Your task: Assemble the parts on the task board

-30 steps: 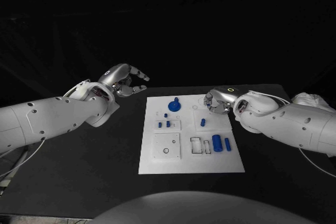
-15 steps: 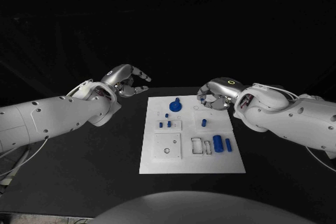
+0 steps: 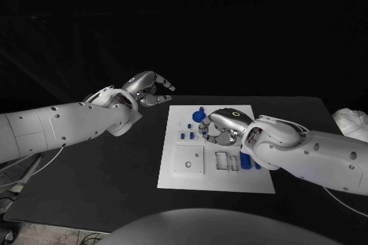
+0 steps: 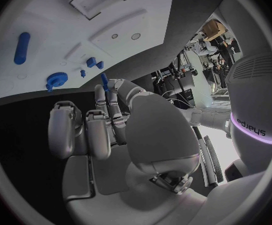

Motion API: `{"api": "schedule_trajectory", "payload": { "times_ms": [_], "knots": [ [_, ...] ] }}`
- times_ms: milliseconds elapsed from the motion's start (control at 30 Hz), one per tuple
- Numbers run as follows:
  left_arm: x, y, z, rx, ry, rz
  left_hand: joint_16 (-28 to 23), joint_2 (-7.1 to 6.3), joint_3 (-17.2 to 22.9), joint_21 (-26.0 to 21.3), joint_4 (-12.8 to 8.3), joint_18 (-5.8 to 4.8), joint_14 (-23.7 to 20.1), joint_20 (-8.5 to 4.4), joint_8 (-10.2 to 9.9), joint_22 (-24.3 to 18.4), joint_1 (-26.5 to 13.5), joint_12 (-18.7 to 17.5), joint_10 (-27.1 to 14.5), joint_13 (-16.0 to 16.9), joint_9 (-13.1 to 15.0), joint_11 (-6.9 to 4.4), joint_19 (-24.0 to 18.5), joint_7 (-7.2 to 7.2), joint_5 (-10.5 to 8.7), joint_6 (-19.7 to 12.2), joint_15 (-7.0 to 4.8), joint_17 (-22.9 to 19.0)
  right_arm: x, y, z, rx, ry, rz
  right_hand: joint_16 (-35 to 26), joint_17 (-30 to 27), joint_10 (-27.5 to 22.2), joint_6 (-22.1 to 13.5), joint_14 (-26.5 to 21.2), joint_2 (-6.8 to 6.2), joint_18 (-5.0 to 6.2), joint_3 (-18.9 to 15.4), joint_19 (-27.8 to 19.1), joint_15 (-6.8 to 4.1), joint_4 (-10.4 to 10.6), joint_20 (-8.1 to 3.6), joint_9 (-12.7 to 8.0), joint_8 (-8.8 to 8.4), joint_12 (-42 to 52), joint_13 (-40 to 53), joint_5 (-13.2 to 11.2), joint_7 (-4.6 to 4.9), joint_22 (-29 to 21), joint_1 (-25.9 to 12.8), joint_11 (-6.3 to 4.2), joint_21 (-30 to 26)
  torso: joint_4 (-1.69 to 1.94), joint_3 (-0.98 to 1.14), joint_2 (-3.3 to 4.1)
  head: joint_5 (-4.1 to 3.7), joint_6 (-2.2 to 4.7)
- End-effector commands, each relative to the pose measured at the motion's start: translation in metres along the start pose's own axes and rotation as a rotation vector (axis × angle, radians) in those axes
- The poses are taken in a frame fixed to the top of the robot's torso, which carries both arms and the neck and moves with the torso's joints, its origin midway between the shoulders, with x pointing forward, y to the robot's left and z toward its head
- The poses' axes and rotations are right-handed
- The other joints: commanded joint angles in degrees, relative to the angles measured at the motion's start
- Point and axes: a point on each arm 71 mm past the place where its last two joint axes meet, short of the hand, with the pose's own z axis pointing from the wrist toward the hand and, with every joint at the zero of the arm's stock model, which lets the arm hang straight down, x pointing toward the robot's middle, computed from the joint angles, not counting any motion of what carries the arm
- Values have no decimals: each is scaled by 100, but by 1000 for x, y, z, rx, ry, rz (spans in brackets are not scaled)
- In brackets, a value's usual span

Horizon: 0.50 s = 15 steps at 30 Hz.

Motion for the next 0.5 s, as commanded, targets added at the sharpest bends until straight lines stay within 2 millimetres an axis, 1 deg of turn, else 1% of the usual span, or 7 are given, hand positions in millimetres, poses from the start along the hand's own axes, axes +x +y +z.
{"api": "schedule_trajectory", "payload": {
  "times_ms": [33, 133, 200, 500],
  "knots": [
    [2, -3, 0, 11, 13, 2, -28, 2, 36, -19, -4, 66, 189, 5, -28, 943, 63, 18, 43, -8, -10, 11, -18, 33, -3, 1, 22, -4, 8, 5, 2, -24, -31, -35, 22, 735, 252, 4, 148, -24, -114, -27, 18, 8, -24, 1, 11, -13, -12, -5, -20, 15, 1084, 12, -224, -2, 3, 2, 13, 124, 0],
    [2, -3, 0, 15, 16, 3, -32, 8, 46, -21, -6, 66, 185, 8, -32, 943, 74, 16, 38, -10, -9, 15, -21, 43, 3, -1, 25, -9, 17, 9, 3, -41, -51, -38, 26, 740, 255, 4, 152, -31, -115, -28, 20, 8, -29, 1, 14, -15, -15, -9, -11, 16, 1085, 14, -223, 1, 1, -2, 12, 138, 0],
    [3, -4, 1, 18, 17, 4, -32, 6, 50, -20, -9, 65, 184, 9, -37, 943, 81, 14, 36, -11, -10, 17, -22, 52, 7, -8, 27, -9, 22, 11, 3, -52, -65, -41, 30, 745, 258, 4, 157, -39, -116, -28, 24, 9, -36, 1, 17, -19, -18, -14, 9, 17, 1086, 15, -222, 6, -6, -3, 9, 167, 0],
    [5, -5, 2, 37, 24, 10, -35, 2, 54, -32, -7, 67, 180, 12, -45, 941, 88, 11, 31, -12, -12, 23, -28, 78, 15, -20, 31, -12, 46, 14, 0, -63, -77, -23, 43, 761, 260, 2, 169, -55, -120, -31, 36, 11, -43, 2, 21, -29, -26, -24, 33, 21, 1091, 11, -218, 21, -6, -5, -2, 203, 0]
  ]
}}
